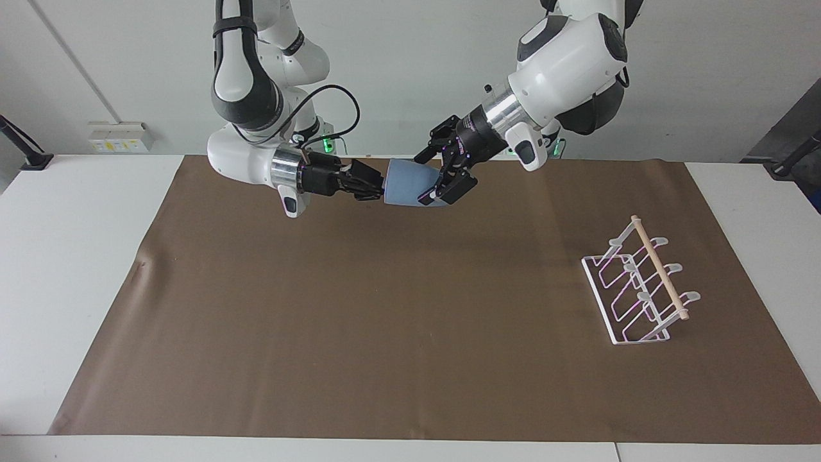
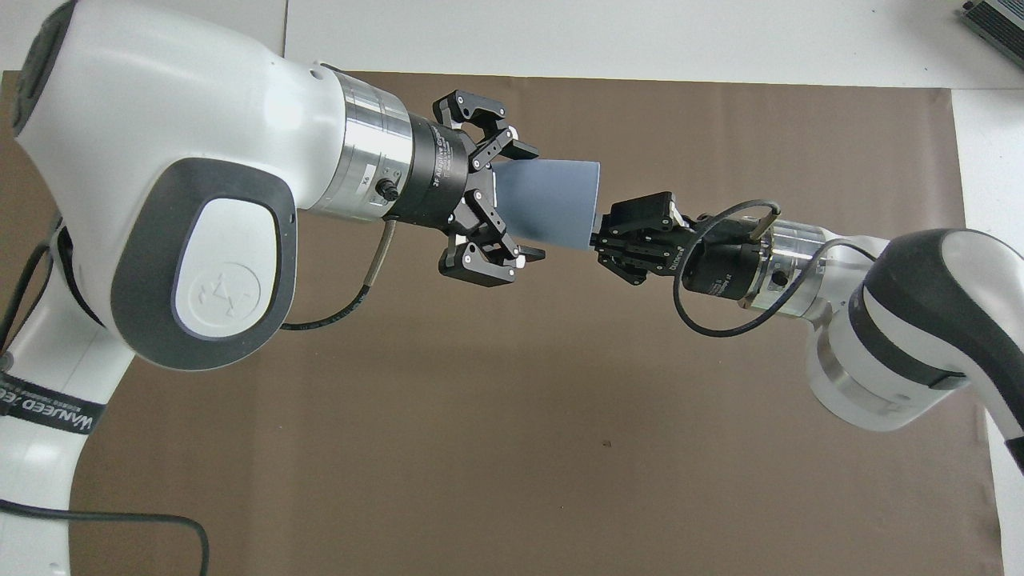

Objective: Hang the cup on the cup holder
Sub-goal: 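Close the left gripper on the cup base held by the right gripper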

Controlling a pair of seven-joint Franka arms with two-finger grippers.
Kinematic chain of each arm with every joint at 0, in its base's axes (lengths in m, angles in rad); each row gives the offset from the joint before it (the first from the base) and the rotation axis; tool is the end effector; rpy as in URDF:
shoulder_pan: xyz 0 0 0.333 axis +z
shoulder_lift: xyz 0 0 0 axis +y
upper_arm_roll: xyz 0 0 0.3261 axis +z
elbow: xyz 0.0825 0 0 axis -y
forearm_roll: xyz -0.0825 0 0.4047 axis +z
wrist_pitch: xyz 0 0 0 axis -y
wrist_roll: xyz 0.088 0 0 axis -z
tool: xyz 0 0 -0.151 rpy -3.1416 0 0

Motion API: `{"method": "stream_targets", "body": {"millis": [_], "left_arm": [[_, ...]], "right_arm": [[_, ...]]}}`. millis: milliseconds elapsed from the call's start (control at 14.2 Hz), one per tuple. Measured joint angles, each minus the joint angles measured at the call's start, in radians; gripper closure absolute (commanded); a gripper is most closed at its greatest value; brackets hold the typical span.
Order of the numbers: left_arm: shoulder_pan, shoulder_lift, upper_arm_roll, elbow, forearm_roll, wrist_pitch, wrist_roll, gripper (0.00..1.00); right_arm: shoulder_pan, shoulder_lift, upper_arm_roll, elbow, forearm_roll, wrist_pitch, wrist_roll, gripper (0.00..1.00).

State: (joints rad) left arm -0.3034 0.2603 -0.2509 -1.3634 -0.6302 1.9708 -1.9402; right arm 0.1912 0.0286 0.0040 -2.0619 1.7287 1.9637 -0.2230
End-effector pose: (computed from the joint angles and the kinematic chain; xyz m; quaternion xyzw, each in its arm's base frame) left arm 0.5795 -0.4043 0.6048 0.6625 0.6508 -0.2611 0.2636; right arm 0.5811 0.2214 0.4726 -0.7033 0.1934 0.0317 0.6834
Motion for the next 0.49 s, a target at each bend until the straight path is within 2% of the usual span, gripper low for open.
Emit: {"method": "stream_targets", "body": {"millis": [492], "left_arm": [[0.002,-0.003,0.005,-0.021,0.000,0.001,0.000,0.00]], "right_arm": [[0.000,-0.002,0.000,0.000,0.000,0.000,0.000,1.00]]}}
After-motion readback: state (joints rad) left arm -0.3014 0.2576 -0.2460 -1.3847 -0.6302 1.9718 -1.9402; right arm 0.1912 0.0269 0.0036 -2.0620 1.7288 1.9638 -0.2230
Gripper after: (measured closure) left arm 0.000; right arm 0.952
